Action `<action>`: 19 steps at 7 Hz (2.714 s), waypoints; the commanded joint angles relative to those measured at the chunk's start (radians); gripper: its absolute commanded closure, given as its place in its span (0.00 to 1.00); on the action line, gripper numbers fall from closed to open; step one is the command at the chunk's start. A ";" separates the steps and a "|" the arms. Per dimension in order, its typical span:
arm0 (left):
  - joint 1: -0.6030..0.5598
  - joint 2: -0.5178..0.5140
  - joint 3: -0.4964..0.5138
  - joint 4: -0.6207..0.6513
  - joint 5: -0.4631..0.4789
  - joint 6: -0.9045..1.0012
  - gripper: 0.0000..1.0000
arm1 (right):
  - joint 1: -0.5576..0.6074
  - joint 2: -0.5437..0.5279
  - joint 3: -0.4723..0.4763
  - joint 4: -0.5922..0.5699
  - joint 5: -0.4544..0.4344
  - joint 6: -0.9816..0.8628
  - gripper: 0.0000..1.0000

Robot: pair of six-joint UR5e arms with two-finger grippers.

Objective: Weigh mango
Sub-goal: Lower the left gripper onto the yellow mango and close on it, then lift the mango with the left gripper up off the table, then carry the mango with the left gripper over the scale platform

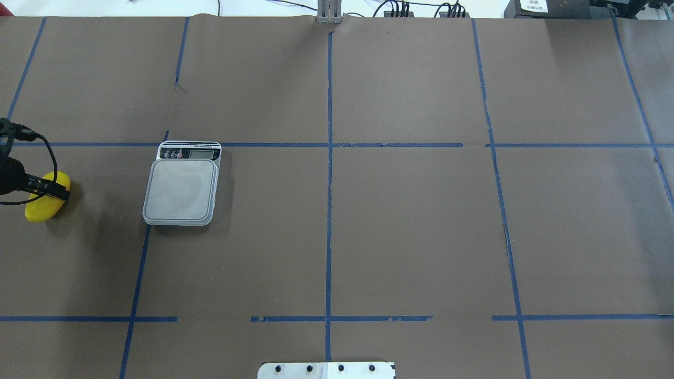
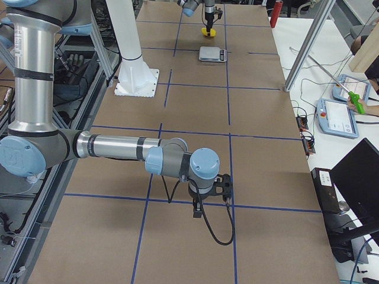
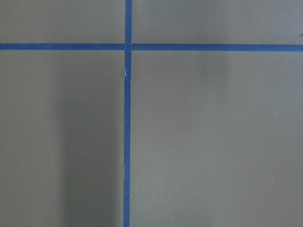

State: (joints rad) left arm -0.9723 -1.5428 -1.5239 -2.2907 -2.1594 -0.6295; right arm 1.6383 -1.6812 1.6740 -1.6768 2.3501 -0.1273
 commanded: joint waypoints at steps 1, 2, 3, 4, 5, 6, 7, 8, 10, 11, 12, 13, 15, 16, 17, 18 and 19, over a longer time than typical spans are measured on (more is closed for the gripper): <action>-0.011 0.030 -0.094 0.017 -0.016 0.008 1.00 | 0.000 0.000 0.001 0.000 0.000 0.000 0.00; -0.014 0.079 -0.207 0.070 -0.078 0.013 1.00 | 0.000 0.000 0.001 0.000 0.000 0.000 0.00; -0.047 0.081 -0.308 0.191 -0.094 0.061 1.00 | 0.000 0.000 0.001 0.000 0.000 0.000 0.00; -0.154 0.073 -0.411 0.387 -0.094 0.224 1.00 | 0.000 0.000 0.001 0.000 0.000 0.000 0.00; -0.258 0.044 -0.485 0.583 -0.091 0.328 1.00 | 0.000 0.000 0.001 0.000 0.000 0.000 0.00; -0.320 -0.030 -0.525 0.697 -0.091 0.374 1.00 | 0.000 0.000 0.001 0.000 0.000 0.000 0.00; -0.377 -0.048 -0.574 0.790 -0.091 0.379 1.00 | 0.000 0.000 0.001 0.000 0.000 0.000 0.00; -0.375 -0.066 -0.605 0.834 -0.094 0.364 1.00 | 0.000 0.000 0.001 0.000 0.000 0.000 0.00; -0.242 -0.153 -0.630 0.830 -0.137 0.100 1.00 | 0.000 0.000 0.001 0.000 0.000 0.000 0.00; -0.147 -0.237 -0.628 0.832 -0.132 -0.041 1.00 | 0.000 0.000 0.000 0.000 0.000 0.000 0.00; -0.091 -0.282 -0.625 0.833 -0.129 -0.129 1.00 | 0.000 0.000 0.001 0.000 0.000 0.000 0.00; -0.044 -0.315 -0.619 0.833 -0.126 -0.183 1.00 | 0.000 0.000 0.000 0.000 0.000 0.000 0.00; 0.080 -0.326 -0.485 0.729 -0.023 -0.217 1.00 | 0.000 0.000 0.000 0.000 0.000 0.000 0.00; 0.093 -0.320 -0.366 0.557 -0.008 -0.269 1.00 | 0.000 0.000 0.001 0.000 0.000 0.000 0.00; 0.127 -0.315 -0.284 0.418 0.002 -0.342 1.00 | 0.000 0.000 0.001 0.000 0.000 -0.002 0.00; 0.154 -0.312 -0.256 0.395 0.045 -0.351 1.00 | 0.000 0.000 0.000 0.000 0.000 -0.002 0.00; 0.177 -0.321 -0.222 0.393 0.055 -0.351 1.00 | 0.000 0.000 0.000 0.000 0.000 0.000 0.00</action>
State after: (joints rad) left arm -0.8251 -1.8588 -1.7930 -1.8678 -2.1272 -0.9677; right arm 1.6383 -1.6812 1.6743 -1.6766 2.3500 -0.1284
